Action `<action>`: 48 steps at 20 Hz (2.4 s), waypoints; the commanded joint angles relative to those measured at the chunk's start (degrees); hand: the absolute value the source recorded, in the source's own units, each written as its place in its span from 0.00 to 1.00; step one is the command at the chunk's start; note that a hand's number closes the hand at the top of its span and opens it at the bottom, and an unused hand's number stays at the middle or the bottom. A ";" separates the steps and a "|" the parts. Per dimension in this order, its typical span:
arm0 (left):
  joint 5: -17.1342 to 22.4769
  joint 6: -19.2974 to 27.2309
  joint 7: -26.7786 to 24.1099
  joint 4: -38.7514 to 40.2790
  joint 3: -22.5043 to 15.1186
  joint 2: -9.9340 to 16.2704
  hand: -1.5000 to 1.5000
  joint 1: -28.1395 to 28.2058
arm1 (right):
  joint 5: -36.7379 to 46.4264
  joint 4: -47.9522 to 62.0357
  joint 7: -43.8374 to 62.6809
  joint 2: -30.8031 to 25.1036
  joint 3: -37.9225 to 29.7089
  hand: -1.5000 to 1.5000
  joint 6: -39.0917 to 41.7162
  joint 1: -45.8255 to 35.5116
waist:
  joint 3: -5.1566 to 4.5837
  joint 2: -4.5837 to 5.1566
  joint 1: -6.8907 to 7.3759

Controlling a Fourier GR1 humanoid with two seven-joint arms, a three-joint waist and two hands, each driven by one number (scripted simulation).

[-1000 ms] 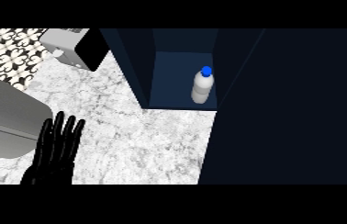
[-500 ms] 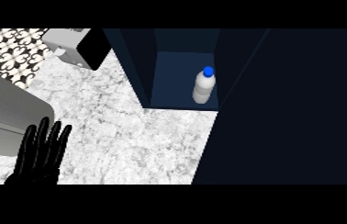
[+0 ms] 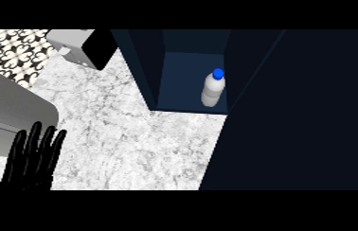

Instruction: Pick up the bottled water, place it into the cabinet and close the cabinet

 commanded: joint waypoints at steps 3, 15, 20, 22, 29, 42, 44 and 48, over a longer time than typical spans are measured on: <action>0.53 -1.01 -0.09 -0.68 0.24 0.28 0.00 0.56 | 2.75 6.21 2.59 9.69 2.89 1.00 -8.16 -6.38 | 0.01 0.60 1.27; 1.80 -3.43 0.22 -1.54 1.84 1.94 0.00 0.45 | -4.58 8.37 2.16 9.70 1.50 1.00 -7.55 -5.30 | 0.01 1.89 3.55; 1.97 -5.49 -0.21 -1.93 2.14 2.80 0.00 0.08 | -16.85 13.13 5.83 8.76 4.41 1.00 -2.64 -1.08 | -0.08 3.38 6.63; 2.08 -6.02 -0.16 -2.01 2.11 3.06 0.00 0.23 | -21.46 14.50 6.25 8.83 3.79 1.00 -1.99 -0.54 | -0.04 3.79 7.84; 2.55 -6.19 -0.09 -1.66 3.49 3.67 0.00 0.99 | -24.88 14.02 3.57 9.80 -6.01 1.00 -9.09 -0.74 | 0.22 2.68 4.63; 3.33 -7.72 -1.21 -0.82 4.43 3.42 0.00 1.81 | -26.66 18.20 -2.02 9.92 -18.60 1.00 -19.55 -3.93 | 0.16 2.90 4.03; 3.20 -7.48 -0.50 -0.65 3.93 3.36 0.00 1.15 | -27.79 21.52 -2.84 9.95 -20.43 1.00 -21.71 -7.76 | 0.26 2.96 4.28; 3.68 -8.79 -0.39 -0.98 4.07 4.00 0.00 1.93 | -28.52 31.50 -3.19 10.09 -24.46 1.00 -30.23 -19.05 | 0.45 2.57 6.03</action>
